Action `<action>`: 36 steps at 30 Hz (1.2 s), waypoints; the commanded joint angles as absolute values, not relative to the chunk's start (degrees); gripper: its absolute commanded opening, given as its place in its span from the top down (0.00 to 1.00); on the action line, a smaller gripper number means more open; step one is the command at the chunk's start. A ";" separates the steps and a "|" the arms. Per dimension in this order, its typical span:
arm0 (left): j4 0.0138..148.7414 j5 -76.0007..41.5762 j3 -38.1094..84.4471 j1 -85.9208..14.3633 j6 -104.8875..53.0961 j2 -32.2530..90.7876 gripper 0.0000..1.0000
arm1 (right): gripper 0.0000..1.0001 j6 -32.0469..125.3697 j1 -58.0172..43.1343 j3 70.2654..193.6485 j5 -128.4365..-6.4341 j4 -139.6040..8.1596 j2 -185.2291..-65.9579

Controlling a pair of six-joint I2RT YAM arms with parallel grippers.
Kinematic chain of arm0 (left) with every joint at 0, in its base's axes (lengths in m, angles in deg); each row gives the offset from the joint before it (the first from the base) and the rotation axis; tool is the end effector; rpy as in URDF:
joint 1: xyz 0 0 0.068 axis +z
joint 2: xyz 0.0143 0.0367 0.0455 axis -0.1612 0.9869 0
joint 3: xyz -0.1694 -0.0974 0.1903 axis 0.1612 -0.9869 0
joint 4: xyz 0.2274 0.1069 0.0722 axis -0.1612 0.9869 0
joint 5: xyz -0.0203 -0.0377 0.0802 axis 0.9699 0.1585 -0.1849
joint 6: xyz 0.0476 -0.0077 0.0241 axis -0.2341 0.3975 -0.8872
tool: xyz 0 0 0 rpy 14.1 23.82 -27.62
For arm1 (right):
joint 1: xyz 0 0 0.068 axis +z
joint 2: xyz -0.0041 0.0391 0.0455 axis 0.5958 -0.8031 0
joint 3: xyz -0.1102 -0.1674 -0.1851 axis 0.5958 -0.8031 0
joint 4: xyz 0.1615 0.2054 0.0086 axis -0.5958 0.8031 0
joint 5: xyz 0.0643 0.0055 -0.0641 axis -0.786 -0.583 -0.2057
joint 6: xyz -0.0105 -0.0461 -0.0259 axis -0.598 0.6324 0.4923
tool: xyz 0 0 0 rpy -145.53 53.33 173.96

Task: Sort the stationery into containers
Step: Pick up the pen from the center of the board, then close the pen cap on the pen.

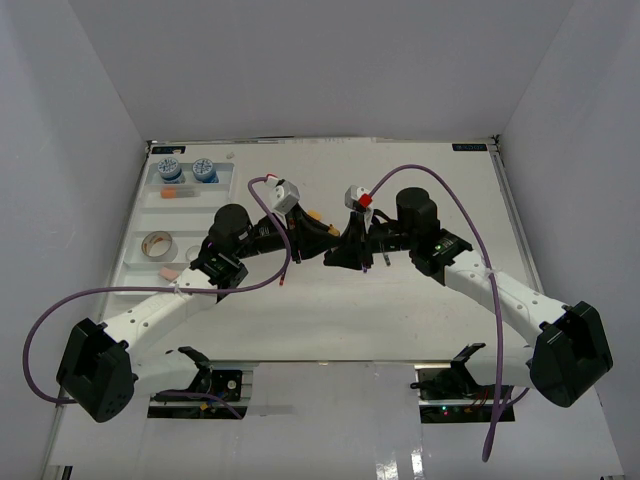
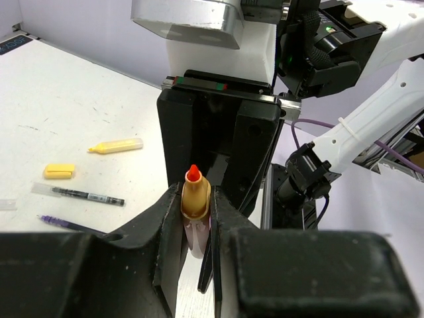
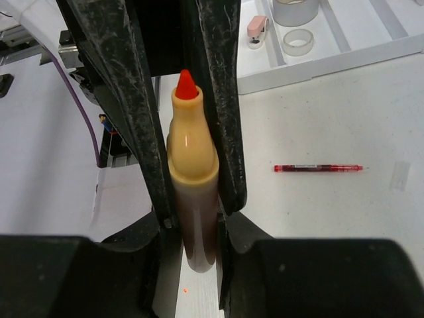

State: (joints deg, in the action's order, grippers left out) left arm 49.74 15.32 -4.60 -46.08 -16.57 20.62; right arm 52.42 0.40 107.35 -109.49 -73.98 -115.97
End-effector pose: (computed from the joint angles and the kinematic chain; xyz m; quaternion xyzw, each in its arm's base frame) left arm 0.1990 -0.1779 0.3261 0.3413 0.5955 -0.5392 0.4880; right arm 0.2084 0.1908 0.3132 -0.4680 0.5936 0.4950 0.4285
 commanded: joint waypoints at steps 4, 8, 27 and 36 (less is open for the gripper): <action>47.12 17.51 -5.40 -46.19 -17.26 19.60 0.91 | 0.92 52.68 0.26 108.79 -109.89 -75.72 -114.91; 49.05 14.96 -5.32 -46.11 -17.70 18.90 0.53 | 0.92 52.68 0.17 107.57 -108.06 -75.37 -114.65; 91.10 -28.62 9.95 -42.50 -4.27 29.92 0.02 | 0.92 50.93 -6.86 98.08 -80.99 -68.17 -108.50; 121.37 -39.27 47.82 -41.89 7.52 62.64 0.02 | 0.92 50.49 -6.86 96.14 -76.32 -67.81 -105.07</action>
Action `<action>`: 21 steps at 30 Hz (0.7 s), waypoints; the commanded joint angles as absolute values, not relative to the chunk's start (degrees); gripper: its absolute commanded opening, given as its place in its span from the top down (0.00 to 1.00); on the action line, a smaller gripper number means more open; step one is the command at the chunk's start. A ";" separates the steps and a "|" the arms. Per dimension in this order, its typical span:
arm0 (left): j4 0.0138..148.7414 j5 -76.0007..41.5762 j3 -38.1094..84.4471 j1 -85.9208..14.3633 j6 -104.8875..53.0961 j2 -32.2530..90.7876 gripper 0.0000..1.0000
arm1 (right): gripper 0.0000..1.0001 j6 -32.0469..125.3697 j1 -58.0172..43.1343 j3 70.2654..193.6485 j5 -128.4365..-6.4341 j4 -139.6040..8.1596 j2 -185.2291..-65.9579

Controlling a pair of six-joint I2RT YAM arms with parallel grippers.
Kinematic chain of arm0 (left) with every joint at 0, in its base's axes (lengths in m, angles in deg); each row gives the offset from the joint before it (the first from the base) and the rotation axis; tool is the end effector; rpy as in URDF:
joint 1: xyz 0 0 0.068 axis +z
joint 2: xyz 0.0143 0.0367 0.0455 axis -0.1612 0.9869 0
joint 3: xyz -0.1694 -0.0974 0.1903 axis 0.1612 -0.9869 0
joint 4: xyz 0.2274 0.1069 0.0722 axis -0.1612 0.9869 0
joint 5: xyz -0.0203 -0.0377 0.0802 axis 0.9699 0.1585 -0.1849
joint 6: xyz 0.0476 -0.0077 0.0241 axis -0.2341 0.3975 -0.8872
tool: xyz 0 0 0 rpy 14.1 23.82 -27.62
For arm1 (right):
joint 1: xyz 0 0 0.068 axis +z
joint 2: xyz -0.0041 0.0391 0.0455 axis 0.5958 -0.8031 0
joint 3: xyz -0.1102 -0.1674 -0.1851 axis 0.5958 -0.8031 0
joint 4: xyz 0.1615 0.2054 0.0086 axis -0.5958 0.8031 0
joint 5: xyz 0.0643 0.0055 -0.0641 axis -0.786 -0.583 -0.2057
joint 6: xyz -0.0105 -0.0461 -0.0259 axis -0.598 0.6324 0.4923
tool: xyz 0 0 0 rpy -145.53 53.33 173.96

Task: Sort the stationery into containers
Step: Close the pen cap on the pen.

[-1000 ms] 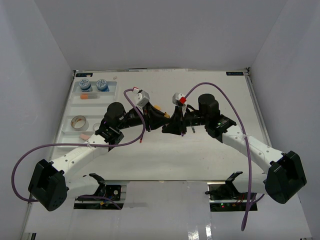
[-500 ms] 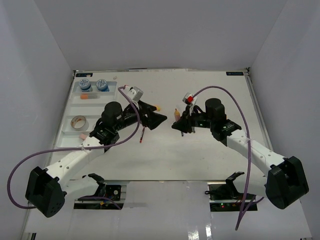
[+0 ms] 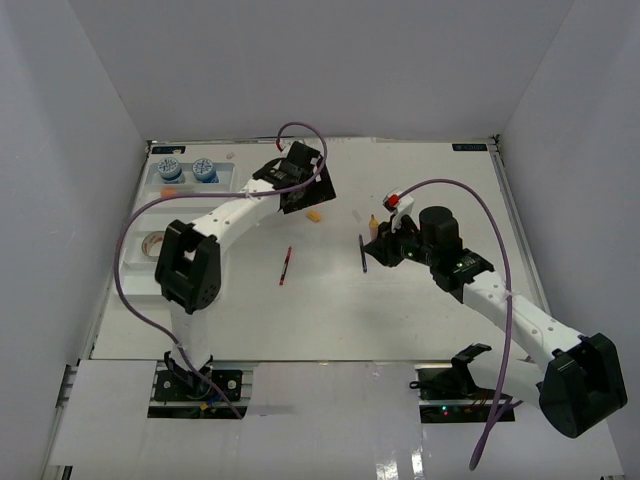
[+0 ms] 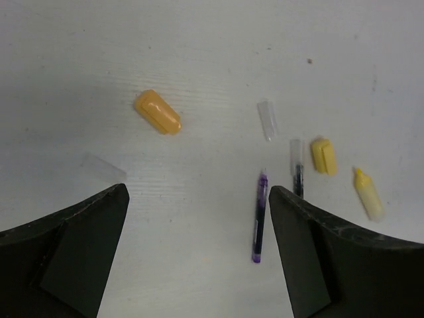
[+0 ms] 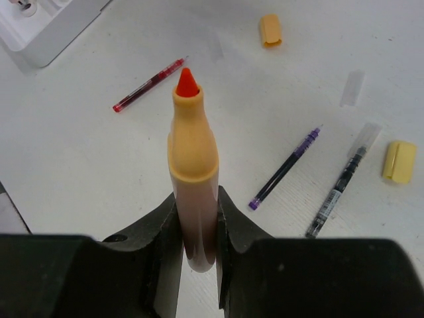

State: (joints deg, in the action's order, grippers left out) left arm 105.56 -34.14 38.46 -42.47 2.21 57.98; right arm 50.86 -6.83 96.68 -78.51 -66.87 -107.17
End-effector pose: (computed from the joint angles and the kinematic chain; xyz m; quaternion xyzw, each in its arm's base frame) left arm 0.3481 -0.2213 0.2786 -0.0807 0.9206 -0.1668 0.3438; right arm 0.2099 0.1331 0.2707 -0.2802 0.7726 0.2835 0.4941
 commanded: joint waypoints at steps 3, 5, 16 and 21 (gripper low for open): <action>127.19 -38.48 59.06 -41.54 10.33 74.50 0.03 | 0.92 50.57 -6.86 94.91 -76.32 -68.60 -103.75; 128.33 -37.08 62.60 -41.10 11.39 77.33 0.03 | 0.92 50.49 -6.86 94.21 -76.58 -68.78 -102.88; 129.04 -31.28 71.14 -37.05 16.40 86.75 0.20 | 0.92 49.79 -6.86 92.62 -77.90 -70.53 -100.76; 128.95 -30.83 70.97 -36.96 16.58 88.16 0.26 | 0.92 49.78 -6.86 92.10 -77.72 -70.80 -100.67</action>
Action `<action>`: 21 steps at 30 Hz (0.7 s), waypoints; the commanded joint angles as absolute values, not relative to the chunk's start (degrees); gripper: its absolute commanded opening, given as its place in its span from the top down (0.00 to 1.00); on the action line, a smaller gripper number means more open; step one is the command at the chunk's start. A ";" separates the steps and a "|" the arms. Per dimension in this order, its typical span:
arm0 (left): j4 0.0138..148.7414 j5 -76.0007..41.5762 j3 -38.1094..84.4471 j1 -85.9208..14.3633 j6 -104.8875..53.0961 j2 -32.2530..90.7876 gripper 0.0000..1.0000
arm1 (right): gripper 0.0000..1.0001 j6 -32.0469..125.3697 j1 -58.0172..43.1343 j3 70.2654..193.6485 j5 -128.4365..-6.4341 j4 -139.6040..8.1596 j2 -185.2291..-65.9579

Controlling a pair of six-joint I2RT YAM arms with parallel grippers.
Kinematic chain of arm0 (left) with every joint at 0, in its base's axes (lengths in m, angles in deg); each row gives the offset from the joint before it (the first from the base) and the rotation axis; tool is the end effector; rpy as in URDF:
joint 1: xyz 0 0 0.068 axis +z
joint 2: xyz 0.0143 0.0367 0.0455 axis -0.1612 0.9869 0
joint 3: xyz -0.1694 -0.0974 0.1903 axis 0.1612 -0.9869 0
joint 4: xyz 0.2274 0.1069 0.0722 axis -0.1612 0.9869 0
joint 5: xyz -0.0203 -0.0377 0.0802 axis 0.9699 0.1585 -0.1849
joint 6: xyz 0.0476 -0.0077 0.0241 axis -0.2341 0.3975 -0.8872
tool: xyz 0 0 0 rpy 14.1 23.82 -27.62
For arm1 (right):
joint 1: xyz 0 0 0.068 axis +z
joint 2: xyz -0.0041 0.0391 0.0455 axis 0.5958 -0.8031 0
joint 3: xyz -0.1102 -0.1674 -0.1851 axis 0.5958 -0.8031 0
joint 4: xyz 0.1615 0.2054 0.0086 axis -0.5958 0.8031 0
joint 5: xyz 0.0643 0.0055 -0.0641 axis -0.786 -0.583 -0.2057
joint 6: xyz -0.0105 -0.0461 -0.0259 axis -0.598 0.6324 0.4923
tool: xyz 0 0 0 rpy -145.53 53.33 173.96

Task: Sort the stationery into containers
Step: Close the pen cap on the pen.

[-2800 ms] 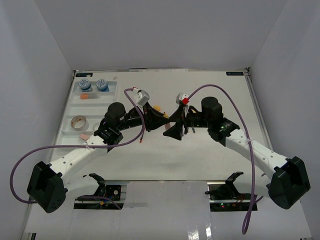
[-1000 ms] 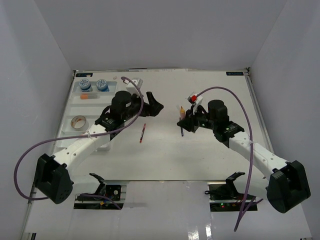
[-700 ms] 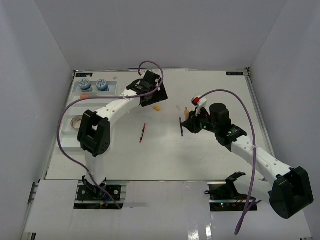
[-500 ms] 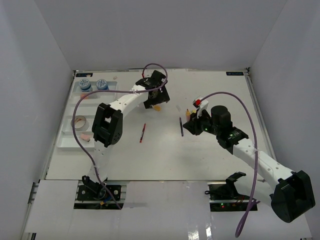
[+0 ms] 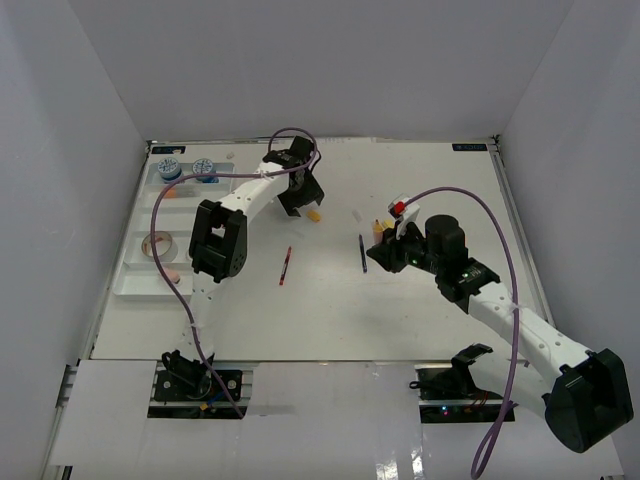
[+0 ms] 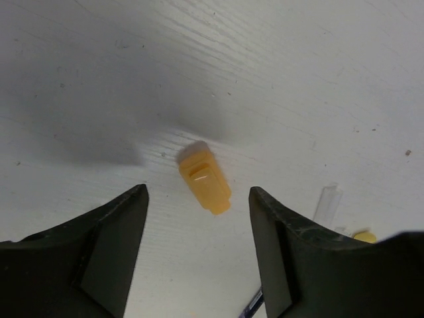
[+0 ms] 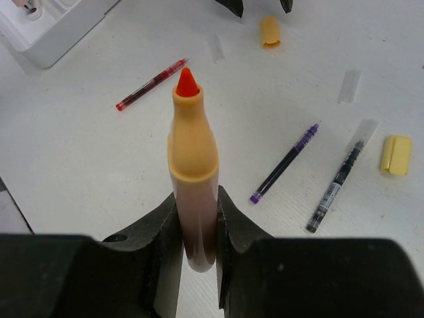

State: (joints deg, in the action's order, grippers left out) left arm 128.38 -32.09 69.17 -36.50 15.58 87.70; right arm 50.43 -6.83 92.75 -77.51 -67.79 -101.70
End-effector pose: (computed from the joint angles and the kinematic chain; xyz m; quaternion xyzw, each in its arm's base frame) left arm 0.4435 -0.2235 0.1945 -0.2298 0.9520 -0.0819 0.1850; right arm 0.1937 0.1231 0.2691 -0.2727 0.7635 0.2819 0.5131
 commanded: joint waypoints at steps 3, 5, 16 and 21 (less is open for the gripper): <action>128.43 -30.57 70.88 -36.88 16.49 88.86 0.31 | 0.91 49.87 -6.86 91.83 -77.81 -71.06 -100.67; 128.07 -30.05 71.06 -36.88 16.40 89.21 0.34 | 0.91 49.79 -6.86 91.66 -77.90 -71.06 -100.59; 126.84 -29.52 71.06 -36.88 16.58 90.79 0.40 | 0.91 49.96 -6.86 91.22 -78.43 -71.42 -100.24; 126.93 -29.78 70.01 -36.88 16.58 90.62 0.52 | 0.91 49.96 -6.86 91.39 -78.34 -71.24 -99.80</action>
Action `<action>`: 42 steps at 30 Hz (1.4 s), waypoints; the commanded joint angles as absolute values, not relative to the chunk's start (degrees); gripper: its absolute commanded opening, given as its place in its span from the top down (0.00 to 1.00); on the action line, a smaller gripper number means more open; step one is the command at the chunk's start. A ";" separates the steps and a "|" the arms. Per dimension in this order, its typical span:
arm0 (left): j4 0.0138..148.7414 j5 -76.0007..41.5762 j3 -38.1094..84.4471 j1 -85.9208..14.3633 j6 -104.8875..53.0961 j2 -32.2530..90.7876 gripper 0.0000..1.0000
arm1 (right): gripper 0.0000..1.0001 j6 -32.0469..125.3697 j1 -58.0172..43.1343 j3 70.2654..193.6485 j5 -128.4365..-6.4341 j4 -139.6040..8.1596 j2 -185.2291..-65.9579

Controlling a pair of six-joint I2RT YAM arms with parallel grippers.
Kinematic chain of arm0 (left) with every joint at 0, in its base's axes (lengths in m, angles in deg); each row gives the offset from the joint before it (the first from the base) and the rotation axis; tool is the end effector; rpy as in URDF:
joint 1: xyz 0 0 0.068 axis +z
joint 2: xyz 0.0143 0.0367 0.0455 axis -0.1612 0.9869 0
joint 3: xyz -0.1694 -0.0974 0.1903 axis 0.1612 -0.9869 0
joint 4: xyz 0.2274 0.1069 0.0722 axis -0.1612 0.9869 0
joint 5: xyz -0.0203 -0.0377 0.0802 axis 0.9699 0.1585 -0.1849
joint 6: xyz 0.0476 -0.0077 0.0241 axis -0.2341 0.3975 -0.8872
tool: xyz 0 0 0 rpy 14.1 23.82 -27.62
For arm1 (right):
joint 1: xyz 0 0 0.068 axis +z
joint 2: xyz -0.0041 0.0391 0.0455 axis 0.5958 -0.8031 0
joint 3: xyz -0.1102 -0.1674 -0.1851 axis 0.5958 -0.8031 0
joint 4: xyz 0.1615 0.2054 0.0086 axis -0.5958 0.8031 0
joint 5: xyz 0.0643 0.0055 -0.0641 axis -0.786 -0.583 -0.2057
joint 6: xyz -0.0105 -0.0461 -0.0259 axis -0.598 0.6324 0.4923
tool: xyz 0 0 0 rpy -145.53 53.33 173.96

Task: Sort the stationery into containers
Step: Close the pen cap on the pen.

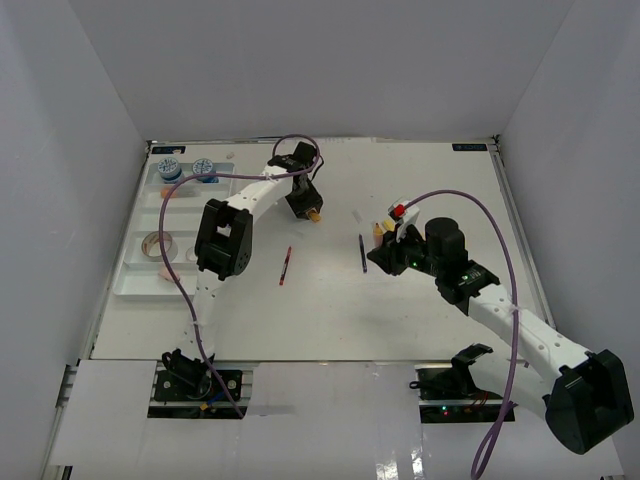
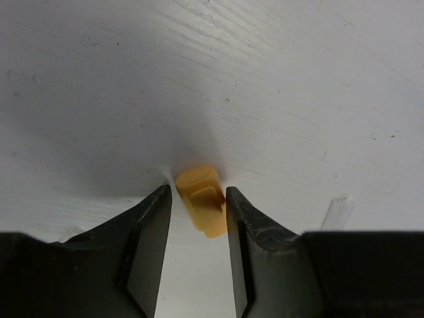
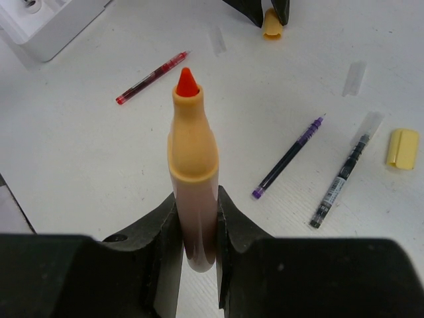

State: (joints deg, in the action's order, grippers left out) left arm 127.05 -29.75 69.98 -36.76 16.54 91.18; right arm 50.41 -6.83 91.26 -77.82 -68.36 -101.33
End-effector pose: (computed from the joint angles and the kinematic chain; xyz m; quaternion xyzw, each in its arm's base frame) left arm 0.4491 -0.2306 0.1702 -0.2321 0.9546 -0.0916 0.1625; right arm 0.1914 0.1220 0.2623 -0.2740 0.7657 0.2833 0.5083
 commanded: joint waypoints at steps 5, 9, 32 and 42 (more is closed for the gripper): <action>126.67 -30.39 68.43 -36.88 15.88 89.74 0.63 | 0.91 50.05 -6.86 91.48 -78.34 -71.15 -99.62; 125.97 -31.62 65.97 -36.88 14.91 87.11 0.69 | 0.91 50.14 -6.86 91.39 -78.86 -70.98 -99.79; 82.92 -22.32 26.07 -37.76 -7.05 38.53 0.92 | 0.92 45.48 3.15 103.86 -83.53 -77.12 -114.54; 73.76 -13.44 13.85 -37.76 -6.71 26.99 0.92 | 0.92 43.72 7.02 106.51 -79.58 -83.80 -121.50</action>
